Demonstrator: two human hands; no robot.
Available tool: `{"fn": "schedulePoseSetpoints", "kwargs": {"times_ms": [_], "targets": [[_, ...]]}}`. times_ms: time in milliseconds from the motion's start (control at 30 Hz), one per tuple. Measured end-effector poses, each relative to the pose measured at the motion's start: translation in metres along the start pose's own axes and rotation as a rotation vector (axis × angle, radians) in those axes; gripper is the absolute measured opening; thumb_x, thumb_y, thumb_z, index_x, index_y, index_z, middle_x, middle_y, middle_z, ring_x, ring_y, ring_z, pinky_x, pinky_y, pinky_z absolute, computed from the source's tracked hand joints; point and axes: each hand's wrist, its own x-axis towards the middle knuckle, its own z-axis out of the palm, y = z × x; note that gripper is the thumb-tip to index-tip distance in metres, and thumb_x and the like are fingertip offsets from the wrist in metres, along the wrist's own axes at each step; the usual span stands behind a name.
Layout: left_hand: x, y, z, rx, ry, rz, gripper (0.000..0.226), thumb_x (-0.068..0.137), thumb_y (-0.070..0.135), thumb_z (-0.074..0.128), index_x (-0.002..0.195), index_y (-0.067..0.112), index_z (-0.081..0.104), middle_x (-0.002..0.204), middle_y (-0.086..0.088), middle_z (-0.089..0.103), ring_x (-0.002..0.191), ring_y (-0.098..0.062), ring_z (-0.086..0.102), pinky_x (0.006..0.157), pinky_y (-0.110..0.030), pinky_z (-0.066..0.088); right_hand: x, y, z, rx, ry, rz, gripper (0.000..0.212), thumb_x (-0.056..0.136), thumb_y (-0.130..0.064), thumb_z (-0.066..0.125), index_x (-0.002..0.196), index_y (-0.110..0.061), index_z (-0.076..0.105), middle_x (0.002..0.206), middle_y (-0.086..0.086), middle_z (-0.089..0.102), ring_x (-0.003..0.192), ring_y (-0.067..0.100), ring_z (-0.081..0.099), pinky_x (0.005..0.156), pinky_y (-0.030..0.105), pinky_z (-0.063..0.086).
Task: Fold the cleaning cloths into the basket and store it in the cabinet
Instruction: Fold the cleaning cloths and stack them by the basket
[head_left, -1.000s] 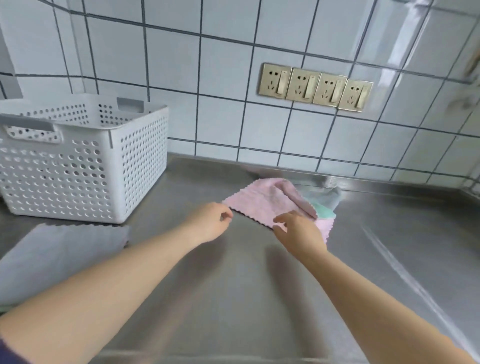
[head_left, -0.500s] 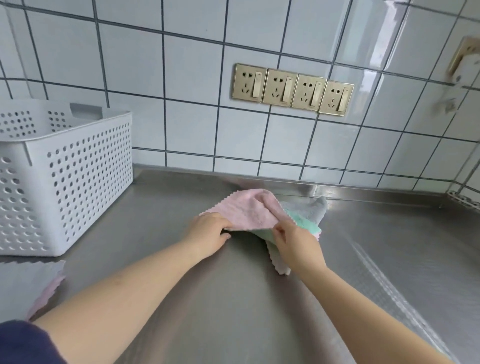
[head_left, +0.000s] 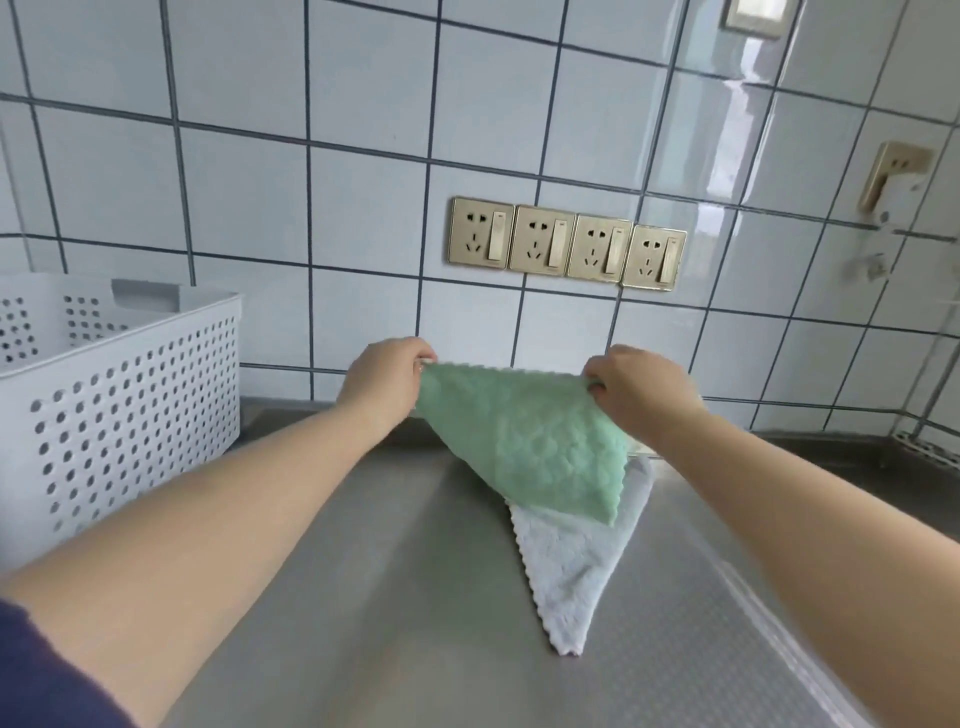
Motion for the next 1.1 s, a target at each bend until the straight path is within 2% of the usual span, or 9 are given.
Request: {"fn": "schedulePoseSetpoints", "kwargs": {"times_ms": [100,200,367,533,700,833,933,1000,1100], "targets": [[0.022,0.007,-0.032,0.081,0.075,0.084,0.037,0.088,-0.001,0.042,0.107,0.016,0.069,0.113,-0.008,0.065,0.106,-0.030,0.057,0.086,-0.037,0.046,0.021,-0.004,-0.031,0.012,0.092,0.142,0.020,0.092,-0.018,0.040,0.099,-0.018,0.059,0.091,0.007,0.064,0.076,0.028,0.056,0.060,0.029,0.041],[0.036,0.016,-0.071,0.057,0.195,0.012,0.031,0.091,0.005,0.043,0.107,0.017,0.068,0.114,-0.007,0.065,0.106,-0.030,0.057,0.085,-0.037,0.047,0.041,-0.016,-0.060,0.570,0.032,0.346,0.021,0.093,-0.014,0.038,0.099,-0.015,0.058,0.079,0.003,0.067,0.071,0.025,0.069,0.073,0.040,0.057],[0.019,0.015,-0.122,-0.007,0.259,0.010,0.024,0.094,0.011,0.048,0.107,0.015,0.067,0.111,-0.004,0.067,0.102,-0.025,0.058,0.083,-0.031,0.045,0.034,-0.039,-0.078,0.780,0.079,0.304,0.024,0.093,-0.009,0.041,0.106,-0.014,0.061,0.101,0.011,0.066,0.099,0.032,0.065,0.075,0.037,0.049],[-0.046,0.000,-0.156,0.078,0.153,0.123,0.023,0.090,0.007,0.051,0.102,0.015,0.069,0.107,-0.004,0.068,0.101,-0.025,0.059,0.079,-0.031,0.043,-0.035,-0.060,-0.075,0.700,0.008,0.213,0.020,0.095,-0.019,0.046,0.106,-0.013,0.062,0.085,0.003,0.063,0.072,0.022,0.054,0.060,0.026,0.037],[-0.141,-0.016,-0.177,0.112,0.048,0.157,0.018,0.090,0.015,0.056,0.100,0.017,0.070,0.103,0.003,0.069,0.095,-0.019,0.061,0.078,-0.027,0.041,-0.122,-0.083,-0.066,0.637,-0.038,0.194,0.016,0.094,-0.030,0.051,0.101,-0.021,0.063,0.085,-0.002,0.061,0.071,0.016,0.051,0.056,0.026,0.035],[-0.219,-0.022,-0.191,0.163,0.020,0.157,0.029,0.083,0.044,0.047,0.088,0.026,0.069,0.088,0.016,0.067,0.085,-0.008,0.062,0.095,-0.036,0.032,-0.197,-0.092,-0.056,0.764,0.029,0.153,0.016,0.088,-0.026,0.063,0.099,-0.016,0.068,0.097,-0.007,0.059,0.092,0.013,0.053,0.073,0.024,0.032],[-0.267,-0.028,-0.194,0.097,-0.144,0.126,0.041,0.077,0.056,0.039,0.086,0.027,0.067,0.085,0.018,0.064,0.083,-0.004,0.057,0.109,-0.036,0.027,-0.243,-0.093,-0.048,0.929,-0.086,0.144,0.010,0.088,-0.025,0.064,0.097,-0.027,0.067,0.097,-0.018,0.063,0.090,0.004,0.056,0.071,0.017,0.038],[-0.289,-0.026,-0.194,0.057,-0.251,0.084,0.049,0.075,0.059,0.037,0.089,0.024,0.067,0.087,0.014,0.064,0.086,-0.011,0.058,0.091,-0.034,0.044,-0.266,-0.094,-0.042,0.957,-0.171,0.149,0.007,0.089,-0.027,0.061,0.089,-0.033,0.064,0.080,-0.019,0.063,0.075,0.000,0.055,0.064,0.012,0.039],[-0.313,-0.020,-0.193,0.029,-0.357,0.021,0.036,0.080,0.053,0.045,0.092,0.025,0.065,0.088,0.018,0.061,0.087,-0.009,0.058,0.078,-0.029,0.046,-0.291,-0.097,-0.032,0.898,-0.175,0.178,0.018,0.092,-0.028,0.058,0.075,-0.033,0.055,0.059,-0.012,0.053,0.059,0.004,0.048,0.057,0.015,0.038]]}}
